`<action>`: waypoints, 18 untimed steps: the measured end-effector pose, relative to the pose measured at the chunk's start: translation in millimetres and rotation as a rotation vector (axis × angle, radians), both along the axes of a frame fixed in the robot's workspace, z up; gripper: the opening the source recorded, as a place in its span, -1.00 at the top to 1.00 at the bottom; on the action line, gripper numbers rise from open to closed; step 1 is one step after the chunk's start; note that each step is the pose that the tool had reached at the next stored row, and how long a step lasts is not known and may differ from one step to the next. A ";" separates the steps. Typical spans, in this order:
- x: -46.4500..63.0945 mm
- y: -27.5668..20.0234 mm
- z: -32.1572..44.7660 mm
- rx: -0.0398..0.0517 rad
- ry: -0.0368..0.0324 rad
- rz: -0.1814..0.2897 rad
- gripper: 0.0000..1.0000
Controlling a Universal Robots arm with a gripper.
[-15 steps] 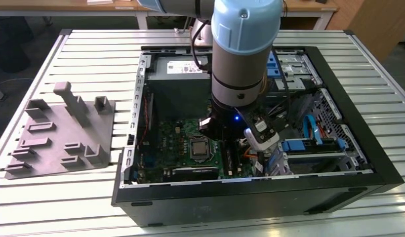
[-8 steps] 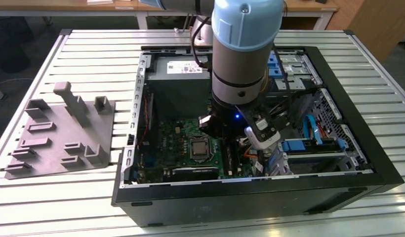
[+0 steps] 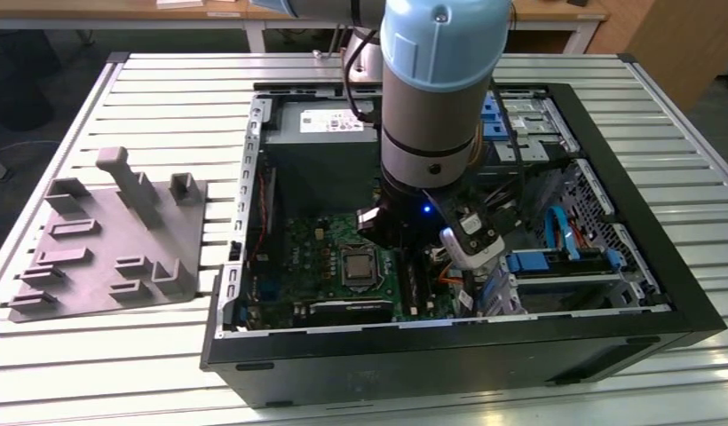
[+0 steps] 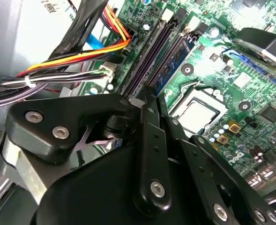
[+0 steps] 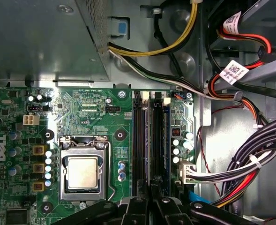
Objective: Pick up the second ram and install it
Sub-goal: 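Insert the second ram into the second slot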
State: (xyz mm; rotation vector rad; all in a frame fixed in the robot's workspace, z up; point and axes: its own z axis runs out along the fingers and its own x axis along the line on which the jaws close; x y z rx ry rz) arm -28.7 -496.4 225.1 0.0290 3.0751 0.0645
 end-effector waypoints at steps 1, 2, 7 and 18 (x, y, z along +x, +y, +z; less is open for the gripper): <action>0.0 0.0 -0.2 -0.0003 0.0000 -0.002 0.73; -0.2 0.0 -0.3 -0.0008 0.0000 -0.004 0.73; -1.6 0.0 -0.5 -0.0013 0.0000 -0.005 0.73; -1.7 -0.1 -1.4 -0.0047 0.0000 -0.013 0.73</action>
